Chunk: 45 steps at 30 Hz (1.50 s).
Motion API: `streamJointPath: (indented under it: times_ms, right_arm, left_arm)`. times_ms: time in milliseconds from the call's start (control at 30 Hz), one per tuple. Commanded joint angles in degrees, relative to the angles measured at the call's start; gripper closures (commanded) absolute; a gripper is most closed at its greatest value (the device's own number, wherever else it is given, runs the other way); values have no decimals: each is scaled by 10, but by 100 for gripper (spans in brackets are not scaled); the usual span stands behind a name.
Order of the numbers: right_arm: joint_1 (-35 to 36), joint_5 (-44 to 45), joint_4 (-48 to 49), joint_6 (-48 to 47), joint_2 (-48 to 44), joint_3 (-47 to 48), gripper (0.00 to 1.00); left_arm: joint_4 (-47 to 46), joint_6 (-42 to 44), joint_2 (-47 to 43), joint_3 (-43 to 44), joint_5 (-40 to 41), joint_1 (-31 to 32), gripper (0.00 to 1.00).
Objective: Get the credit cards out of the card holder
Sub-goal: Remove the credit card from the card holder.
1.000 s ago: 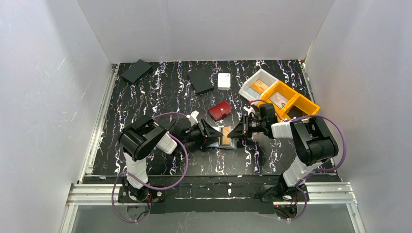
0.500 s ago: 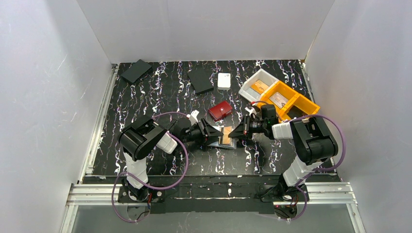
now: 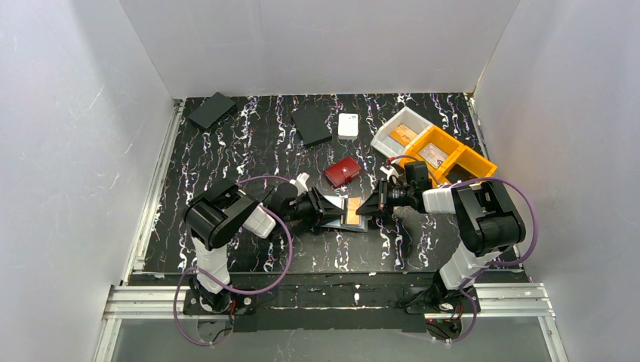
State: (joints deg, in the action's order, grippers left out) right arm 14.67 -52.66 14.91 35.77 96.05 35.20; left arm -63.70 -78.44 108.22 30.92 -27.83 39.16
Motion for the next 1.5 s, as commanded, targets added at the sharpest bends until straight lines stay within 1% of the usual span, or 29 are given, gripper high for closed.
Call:
streamJointPath:
  times_ms: [0,100,200,300,367,400,567,600,667,767,1333,1400,1467]
  right_arm:
    - [7,7,-11,-16,-9,7,99]
    - [8,6,-9,-14,-9,7,99]
    - [9,5,-8,-13,-9,7,99]
    - [10,5,-6,-11,-9,5,99]
    - [11,4,-4,-11,-10,5,99]
    - [11,4,-4,-11,-10,5,99]
    - [11,9,-8,-15,-12,7,98]
    - [11,13,-15,-21,-14,8,96]
    - [10,20,-27,-32,-17,10,88]
    - [10,23,-29,-35,-20,9,81]
    - [6,26,-33,-39,-15,10,80]
    - [5,27,-36,-42,-14,11,80]
    - [4,26,-42,-48,-16,14,76]
  left_arm:
    - [-52,-9,-21,36,-18,2,75]
    - [-49,-7,-19,39,-17,2,76]
    - [-43,-5,-16,41,-15,3,82]
    - [-39,-2,-15,43,-13,4,90]
    - [-37,1,-14,44,-13,5,99]
    - [-37,2,-14,45,-14,5,100]
    - [-26,34,-27,33,-12,5,100]
    - [-22,44,-32,27,-8,5,100]
    - [-16,59,-43,11,-1,3,100]
    - [-20,66,-52,-10,3,-3,100]
    - [-36,69,-60,-59,3,-31,100]
    - [-36,72,-64,-67,4,-36,100]
    - [-37,74,-67,-73,3,-40,100]
